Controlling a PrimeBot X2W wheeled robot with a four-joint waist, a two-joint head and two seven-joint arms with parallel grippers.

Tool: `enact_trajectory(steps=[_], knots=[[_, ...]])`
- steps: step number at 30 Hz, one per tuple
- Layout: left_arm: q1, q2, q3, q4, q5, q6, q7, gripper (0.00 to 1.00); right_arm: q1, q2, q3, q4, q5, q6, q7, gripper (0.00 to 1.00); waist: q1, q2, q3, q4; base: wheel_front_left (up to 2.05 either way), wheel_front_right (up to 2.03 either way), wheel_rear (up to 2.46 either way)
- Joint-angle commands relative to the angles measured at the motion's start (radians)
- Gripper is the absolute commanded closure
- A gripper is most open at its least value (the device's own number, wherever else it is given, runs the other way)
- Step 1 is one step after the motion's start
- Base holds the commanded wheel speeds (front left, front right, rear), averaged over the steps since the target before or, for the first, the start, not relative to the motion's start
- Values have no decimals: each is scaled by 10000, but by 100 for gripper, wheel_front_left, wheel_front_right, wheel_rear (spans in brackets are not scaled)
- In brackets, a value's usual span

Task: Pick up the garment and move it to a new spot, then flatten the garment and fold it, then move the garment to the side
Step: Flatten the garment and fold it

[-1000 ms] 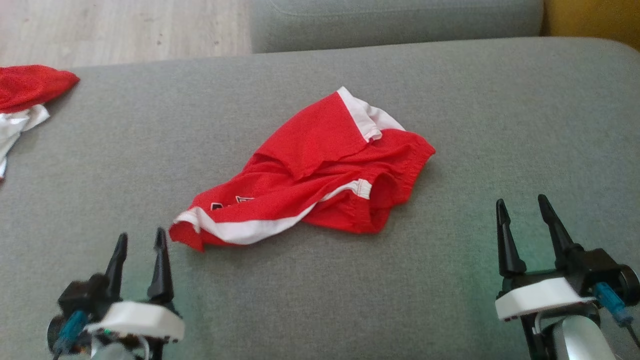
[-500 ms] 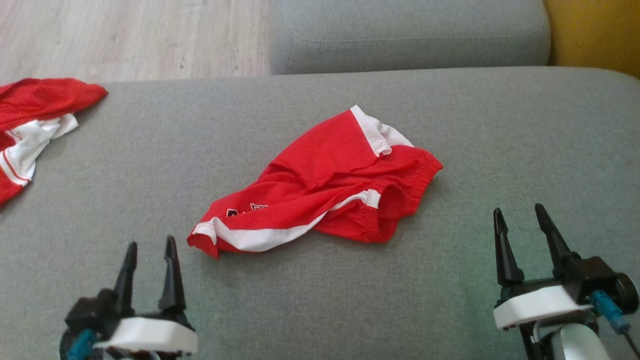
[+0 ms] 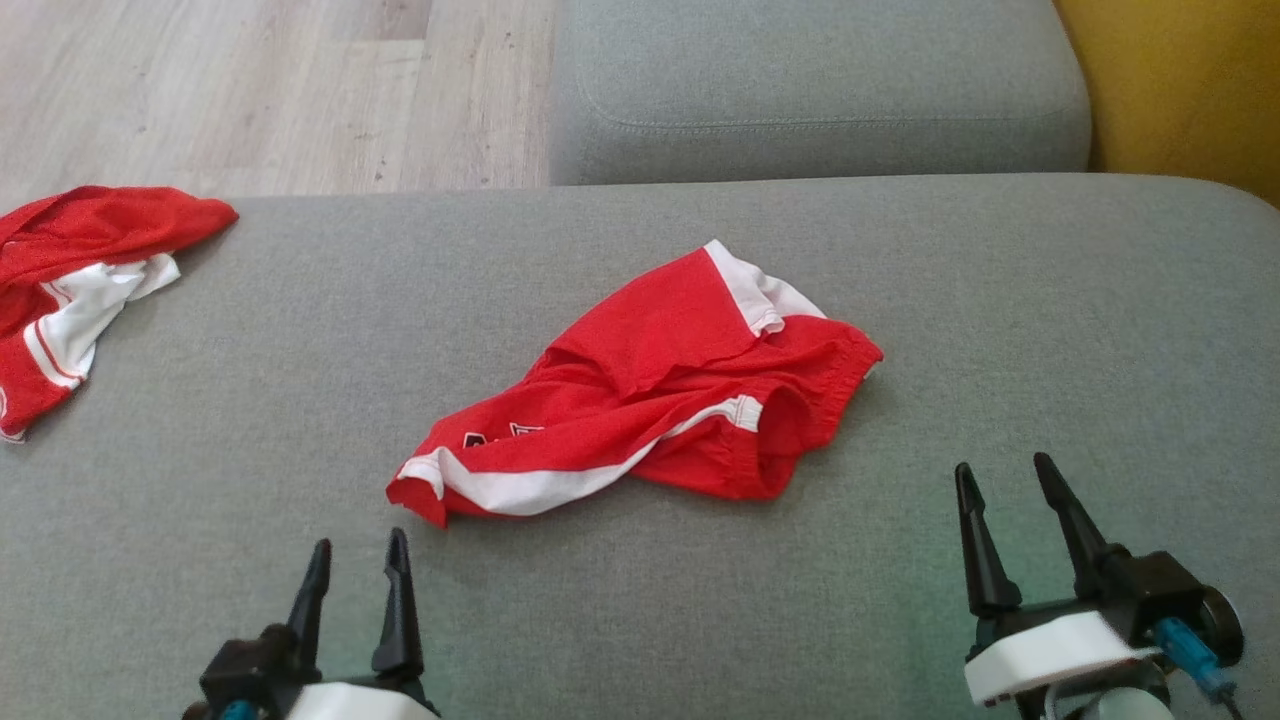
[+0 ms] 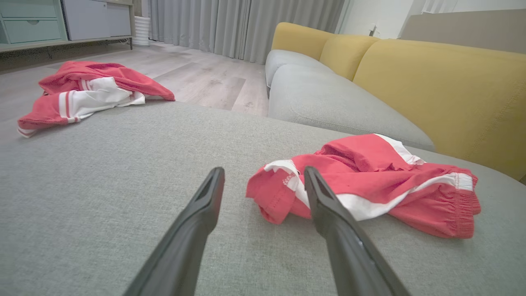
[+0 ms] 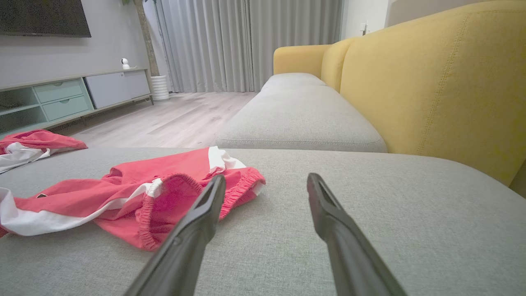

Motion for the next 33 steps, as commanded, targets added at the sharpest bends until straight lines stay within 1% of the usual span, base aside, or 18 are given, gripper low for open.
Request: enact_trajectory(steps=[1,8,24,28,33], knots=[[-288,2,237,-172,88,-33,-121,0,-172,-51,322,-266,108,-7,-107,0,1,-1,-23,17,0,0,0],[-409,-26,97,26,140,-88,-121,0,-63,-51,548,-220,226,-7,-107,0,1,-1,-11,3,0,0,0],[-560,-27,-67,-17,198,32,-90,0,-171,-51,702,-11,189,-7,-90,0,1,-1,110,65,0,0,0],[-668,-29,-136,-151,245,53,-65,0,-591,-51,1237,200,523,-7,362,0,1,-1,248,172,0,0,0],[-901,-97,-287,-328,342,40,-38,0,-1588,-51,2163,631,1278,-7,1632,0,1,-1,568,454,0,0,0]])
